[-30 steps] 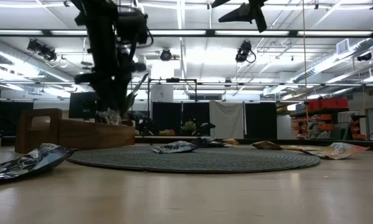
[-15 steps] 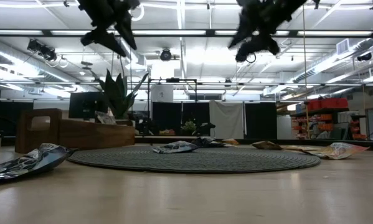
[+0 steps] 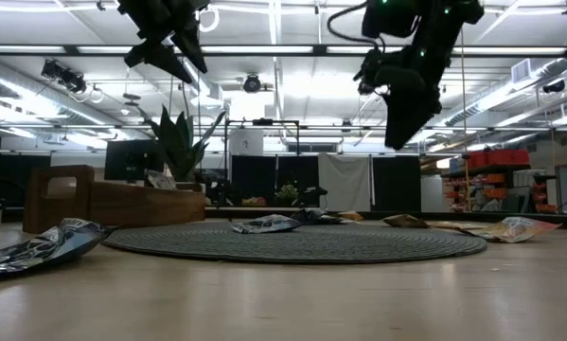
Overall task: Pick & Place Tea
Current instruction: Put the brown tea bag into the top section of the wooden organizer
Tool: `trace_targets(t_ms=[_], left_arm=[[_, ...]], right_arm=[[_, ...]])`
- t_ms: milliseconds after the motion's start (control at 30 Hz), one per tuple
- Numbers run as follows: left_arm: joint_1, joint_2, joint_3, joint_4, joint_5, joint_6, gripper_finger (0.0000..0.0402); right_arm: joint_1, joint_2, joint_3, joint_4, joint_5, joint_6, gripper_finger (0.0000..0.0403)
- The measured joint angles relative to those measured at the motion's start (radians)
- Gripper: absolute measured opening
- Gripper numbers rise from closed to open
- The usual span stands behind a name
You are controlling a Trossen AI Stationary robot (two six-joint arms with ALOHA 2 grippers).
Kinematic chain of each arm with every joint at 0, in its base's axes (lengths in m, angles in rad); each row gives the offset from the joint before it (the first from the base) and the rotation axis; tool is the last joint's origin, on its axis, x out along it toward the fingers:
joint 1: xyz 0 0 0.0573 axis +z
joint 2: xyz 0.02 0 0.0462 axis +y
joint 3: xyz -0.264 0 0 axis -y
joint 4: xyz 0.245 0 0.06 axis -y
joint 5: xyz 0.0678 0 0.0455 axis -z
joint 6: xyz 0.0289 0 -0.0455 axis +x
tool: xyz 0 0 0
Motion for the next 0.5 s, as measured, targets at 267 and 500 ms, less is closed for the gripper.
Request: trace_targets(t_ms=[267, 500], left_arm=[[0.000, 0.000, 0.000, -0.010, 0.000, 0.052, 0.0195], [0.000, 0.000, 0.000, -0.037, 0.002, 0.083, 0.0195]], right_arm=[[0.017, 0.147, -0.002, 0.002, -0.011, 0.081, 0.0197], [0.013, 0.241, -0.002, -0.030, -0.125, 0.221, 0.0197]])
